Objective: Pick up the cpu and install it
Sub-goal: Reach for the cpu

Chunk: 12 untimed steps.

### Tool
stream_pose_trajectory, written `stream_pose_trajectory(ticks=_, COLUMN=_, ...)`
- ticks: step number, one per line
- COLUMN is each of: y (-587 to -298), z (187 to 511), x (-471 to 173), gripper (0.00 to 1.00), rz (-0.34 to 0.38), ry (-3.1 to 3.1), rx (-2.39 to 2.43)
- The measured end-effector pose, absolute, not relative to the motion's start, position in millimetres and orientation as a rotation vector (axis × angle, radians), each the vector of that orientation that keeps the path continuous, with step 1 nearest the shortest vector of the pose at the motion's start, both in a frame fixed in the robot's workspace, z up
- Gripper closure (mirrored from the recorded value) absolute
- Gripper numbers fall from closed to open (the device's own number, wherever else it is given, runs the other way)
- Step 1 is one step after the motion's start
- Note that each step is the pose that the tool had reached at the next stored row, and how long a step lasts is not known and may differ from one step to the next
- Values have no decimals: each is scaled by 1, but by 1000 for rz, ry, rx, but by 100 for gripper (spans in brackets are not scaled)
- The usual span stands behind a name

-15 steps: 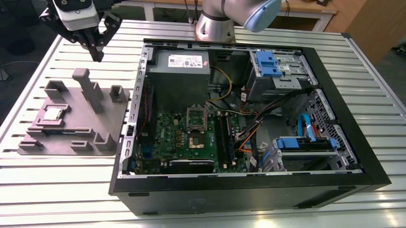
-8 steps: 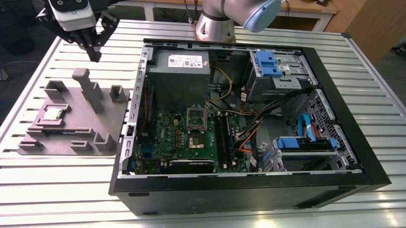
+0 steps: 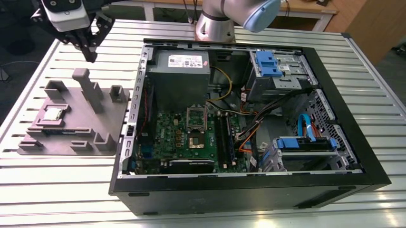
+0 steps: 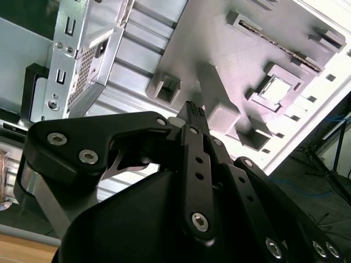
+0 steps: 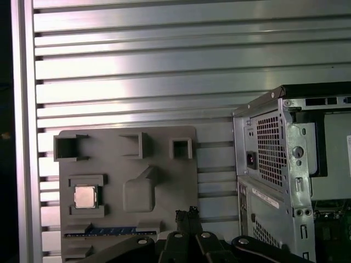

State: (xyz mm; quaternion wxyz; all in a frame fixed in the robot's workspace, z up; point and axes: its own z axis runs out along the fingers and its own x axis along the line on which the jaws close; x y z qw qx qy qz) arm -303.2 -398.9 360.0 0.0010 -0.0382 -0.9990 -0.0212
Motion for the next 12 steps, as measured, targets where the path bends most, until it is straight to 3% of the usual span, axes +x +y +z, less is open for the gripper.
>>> stream_pose_trajectory(ticks=12, y=-399, z=359, x=-317, gripper=90, rz=-66, ry=-3133, rx=-120)
